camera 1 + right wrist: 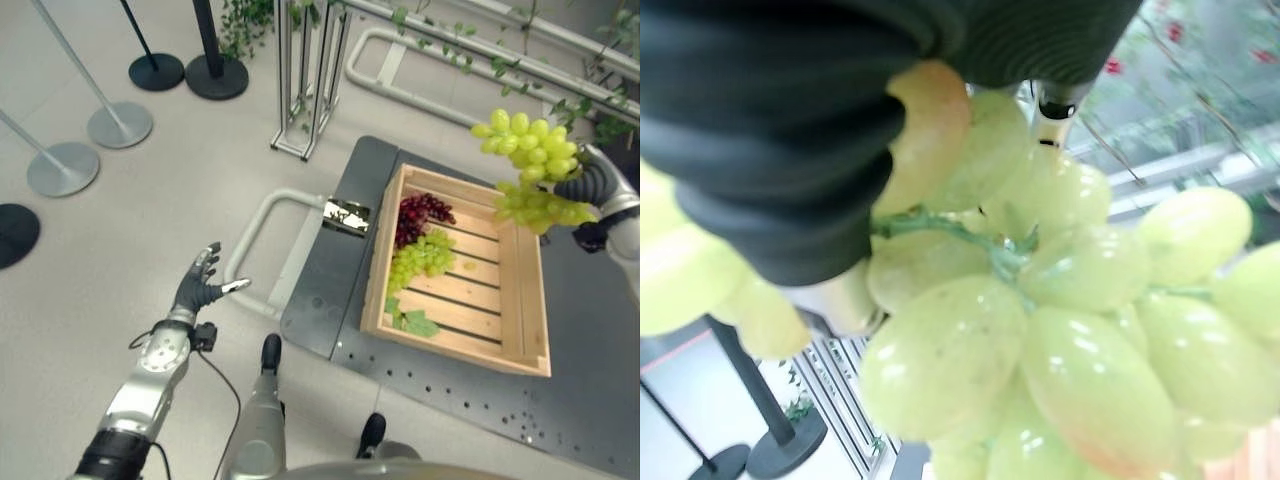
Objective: Pick up the fruits from the basket on one side to the basket on the other side
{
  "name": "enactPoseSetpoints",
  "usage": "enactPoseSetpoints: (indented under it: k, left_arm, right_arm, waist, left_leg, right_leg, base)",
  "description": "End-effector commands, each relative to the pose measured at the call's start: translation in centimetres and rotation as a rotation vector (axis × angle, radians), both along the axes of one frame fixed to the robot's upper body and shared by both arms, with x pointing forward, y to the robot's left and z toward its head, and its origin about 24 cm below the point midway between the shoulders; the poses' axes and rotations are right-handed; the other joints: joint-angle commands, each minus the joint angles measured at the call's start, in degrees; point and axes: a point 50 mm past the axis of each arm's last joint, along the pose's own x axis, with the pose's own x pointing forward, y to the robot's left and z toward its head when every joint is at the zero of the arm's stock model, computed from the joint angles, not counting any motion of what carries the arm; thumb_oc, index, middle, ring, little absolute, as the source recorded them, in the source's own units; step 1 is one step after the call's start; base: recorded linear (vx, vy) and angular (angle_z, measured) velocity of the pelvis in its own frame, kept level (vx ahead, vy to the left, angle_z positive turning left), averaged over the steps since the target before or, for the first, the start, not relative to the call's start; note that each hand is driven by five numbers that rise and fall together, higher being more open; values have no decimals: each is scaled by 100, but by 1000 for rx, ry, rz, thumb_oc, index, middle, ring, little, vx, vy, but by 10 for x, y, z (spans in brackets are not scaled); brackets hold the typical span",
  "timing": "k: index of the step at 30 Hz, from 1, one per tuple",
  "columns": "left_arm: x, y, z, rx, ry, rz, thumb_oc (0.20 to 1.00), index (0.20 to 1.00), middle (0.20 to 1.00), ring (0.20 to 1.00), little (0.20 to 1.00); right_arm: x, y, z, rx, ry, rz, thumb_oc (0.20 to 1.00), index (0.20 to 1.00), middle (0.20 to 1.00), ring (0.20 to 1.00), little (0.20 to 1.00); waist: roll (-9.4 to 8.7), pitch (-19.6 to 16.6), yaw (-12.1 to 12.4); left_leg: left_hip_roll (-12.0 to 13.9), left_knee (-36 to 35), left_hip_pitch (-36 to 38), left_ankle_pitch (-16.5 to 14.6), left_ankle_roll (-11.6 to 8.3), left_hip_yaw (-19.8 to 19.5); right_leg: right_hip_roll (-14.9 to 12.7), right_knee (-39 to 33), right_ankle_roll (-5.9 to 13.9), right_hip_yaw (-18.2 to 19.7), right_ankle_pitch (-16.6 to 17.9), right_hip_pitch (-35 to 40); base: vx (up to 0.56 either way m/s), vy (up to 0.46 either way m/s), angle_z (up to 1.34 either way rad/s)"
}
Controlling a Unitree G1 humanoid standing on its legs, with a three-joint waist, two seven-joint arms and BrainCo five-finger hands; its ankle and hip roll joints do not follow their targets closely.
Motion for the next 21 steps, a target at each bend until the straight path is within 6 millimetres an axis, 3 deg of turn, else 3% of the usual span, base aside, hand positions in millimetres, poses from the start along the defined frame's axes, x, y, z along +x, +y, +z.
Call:
enactPoseSetpoints:
  k: [1, 5, 8, 11, 14, 18, 19, 21]
  left_arm:
    - [7, -2, 26, 120, -86, -94, 1000, 1000, 1000, 1000, 1000]
    - [17, -11, 36, 181, -96, -172, 1000, 1000, 1000, 1000, 1000]
    - [19, -14, 37, 188, -99, -188, 1000, 1000, 1000, 1000, 1000]
    - [31, -31, 44, 200, -124, -257, 1000, 1000, 1000, 1000, 1000]
    - [42, -54, 46, 203, -133, -347, 1000, 1000, 1000, 1000, 1000]
    - [49, -71, 45, 179, -132, -391, 1000, 1000, 1000, 1000, 1000]
    - [58, -92, 46, 154, -140, -432, 1000, 1000, 1000, 1000, 1000]
    - [61, -97, 49, 153, -151, -442, 1000, 1000, 1000, 1000, 1000]
  right_arm:
    - [11, 27, 45, -114, -43, 116, 200, 200, 200, 200, 200]
    - [20, 59, 71, -254, -21, 201, 200, 200, 200, 200, 200]
    - [25, 68, 76, -280, -16, 218, 200, 200, 200, 200, 200]
    - [38, 94, 80, -357, 8, 269, 200, 200, 200, 200, 200]
    - [52, 118, 78, -432, 33, 301, 200, 200, 200, 200, 200]
    - [62, 134, 74, -471, 40, 314, 200, 200, 200, 200, 200]
    - [71, 153, 66, -462, 47, 348, 200, 200, 200, 200, 200]
    - [73, 161, 64, -449, 46, 371, 200, 200, 200, 200, 200]
  waist:
    - [-227, -483, 26]
    - [-277, -670, 0]
    - [-235, -703, -48]
    - [-260, -821, -63]
    - [-286, -915, -71]
    - [-276, -951, -71]
    - [-275, -999, -73]
    - [-275, -1016, -70]
  left_leg:
    - [-143, 94, 768, -1293, 27, 69]
    - [-109, 92, 845, -1287, 8, 85]
    - [-93, 79, 886, -1293, 0, 82]
    - [-67, 74, 950, -1307, -14, 80]
    - [-54, 65, 985, -1313, -19, 65]
    - [-58, 68, 987, -1319, -14, 50]
    - [-63, 74, 995, -1323, -2, 20]
    - [-65, 70, 1002, -1325, 2, 7]
  right_leg:
    - [-228, 271, 84, 234, 848, -847]
    - [-219, 281, 88, 225, 871, -767]
    - [-216, 276, 90, 226, 867, -733]
    - [-198, 267, 83, 213, 846, -647]
    - [-192, 265, 69, 200, 832, -604]
    - [-188, 273, 62, 200, 821, -582]
    - [-176, 287, 49, 208, 811, -568]
    - [-172, 290, 42, 199, 804, -560]
  base:
    - [65, 2, -2]
    - [41, 2, -5]
    - [39, 0, -4]
    - [27, -7, -1]
    - [6, -2, 1]
    - [0, 0, 0]
    - [0, 0, 0]
    - [0, 0, 0]
